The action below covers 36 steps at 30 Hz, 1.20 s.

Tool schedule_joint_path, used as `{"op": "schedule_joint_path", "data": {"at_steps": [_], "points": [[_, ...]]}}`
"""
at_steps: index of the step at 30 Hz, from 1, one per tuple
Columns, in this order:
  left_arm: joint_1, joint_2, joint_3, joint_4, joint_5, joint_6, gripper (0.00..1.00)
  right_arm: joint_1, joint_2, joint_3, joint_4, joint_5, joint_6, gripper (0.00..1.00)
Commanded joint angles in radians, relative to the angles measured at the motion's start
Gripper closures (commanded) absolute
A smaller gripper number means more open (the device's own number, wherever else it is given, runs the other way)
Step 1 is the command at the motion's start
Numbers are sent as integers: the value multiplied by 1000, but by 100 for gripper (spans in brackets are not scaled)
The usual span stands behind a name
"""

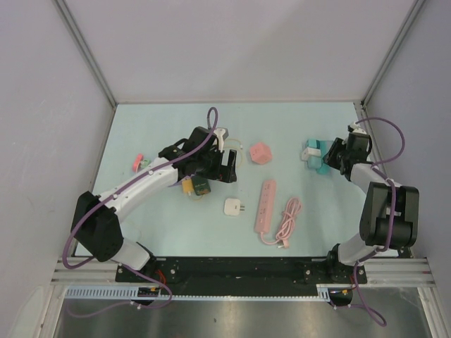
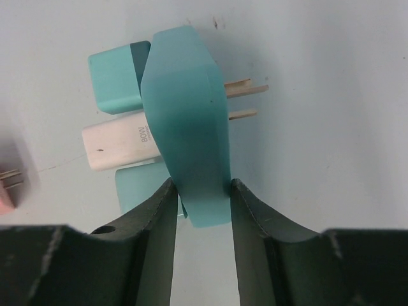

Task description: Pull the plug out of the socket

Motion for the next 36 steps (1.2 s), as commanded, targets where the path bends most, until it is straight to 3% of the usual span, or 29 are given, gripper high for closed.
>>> {"op": "schedule_joint_path", "data": {"at_steps": [1, 6, 13, 21, 25, 30, 36], "points": [[-2, -35, -9, 18, -4, 17, 0, -17, 38, 18, 18, -159, 35, 84], [-2, -48, -20, 35, 8, 21, 0, -23, 47, -49, 64, -282, 113, 92], [-2, -58, -26, 48, 22, 21, 1, -32, 7, -196, 193, -480, 255, 92], [-17, -122, -35, 124, 24, 65, 4, -45, 23, -318, 289, -566, 409, 92], [-42, -122, 2, 128, 10, 63, 4, -60, 52, -341, 276, -568, 438, 85], [-45, -78, 58, 111, -3, 50, 4, -83, 58, -370, 271, -583, 472, 63], [-45, -21, 104, 88, 22, 42, 4, -83, -60, -370, 150, -511, 467, 58]]}}
